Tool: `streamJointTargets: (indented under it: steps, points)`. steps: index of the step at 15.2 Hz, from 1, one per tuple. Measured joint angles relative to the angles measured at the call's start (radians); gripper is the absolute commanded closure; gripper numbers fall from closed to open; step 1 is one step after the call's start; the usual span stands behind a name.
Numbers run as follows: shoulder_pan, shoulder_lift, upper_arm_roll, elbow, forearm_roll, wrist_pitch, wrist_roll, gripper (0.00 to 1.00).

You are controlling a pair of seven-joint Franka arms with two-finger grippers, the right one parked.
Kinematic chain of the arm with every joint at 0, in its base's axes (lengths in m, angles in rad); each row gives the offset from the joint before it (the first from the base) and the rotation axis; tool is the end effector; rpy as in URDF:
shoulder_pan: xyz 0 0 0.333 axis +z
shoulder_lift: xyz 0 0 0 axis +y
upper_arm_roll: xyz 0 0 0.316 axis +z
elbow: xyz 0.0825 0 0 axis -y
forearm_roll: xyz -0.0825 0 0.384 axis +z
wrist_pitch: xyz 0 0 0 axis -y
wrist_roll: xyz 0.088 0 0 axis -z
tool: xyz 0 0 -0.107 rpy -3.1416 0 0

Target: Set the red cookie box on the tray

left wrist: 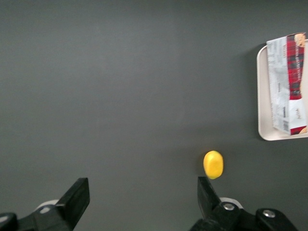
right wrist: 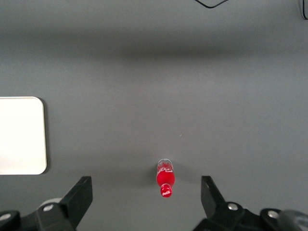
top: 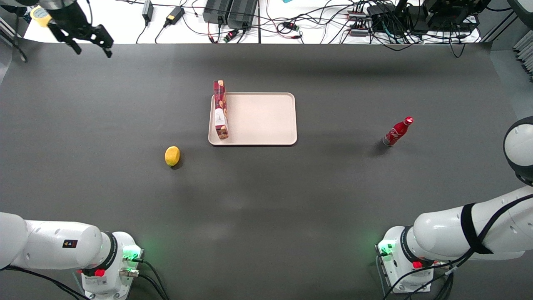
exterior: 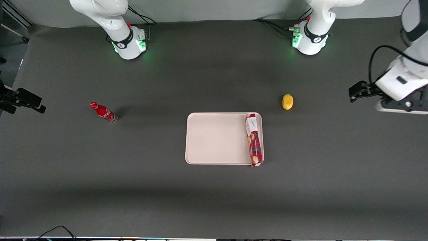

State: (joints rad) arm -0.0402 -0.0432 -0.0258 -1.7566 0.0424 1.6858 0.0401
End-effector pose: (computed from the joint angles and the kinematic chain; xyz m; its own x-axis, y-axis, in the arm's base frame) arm 0.5447 -0.0322 0.5701 0.9934 -0.1106 -0.0294 -0.1118 -0.9928 -0.0419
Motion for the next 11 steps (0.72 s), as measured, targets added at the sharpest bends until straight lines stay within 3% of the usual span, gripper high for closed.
streamJointTargets:
  steps: [11]
  points:
    - [-0.003, -0.017, 0.028, -0.021, -0.046, 0.001, 0.025, 0.00]
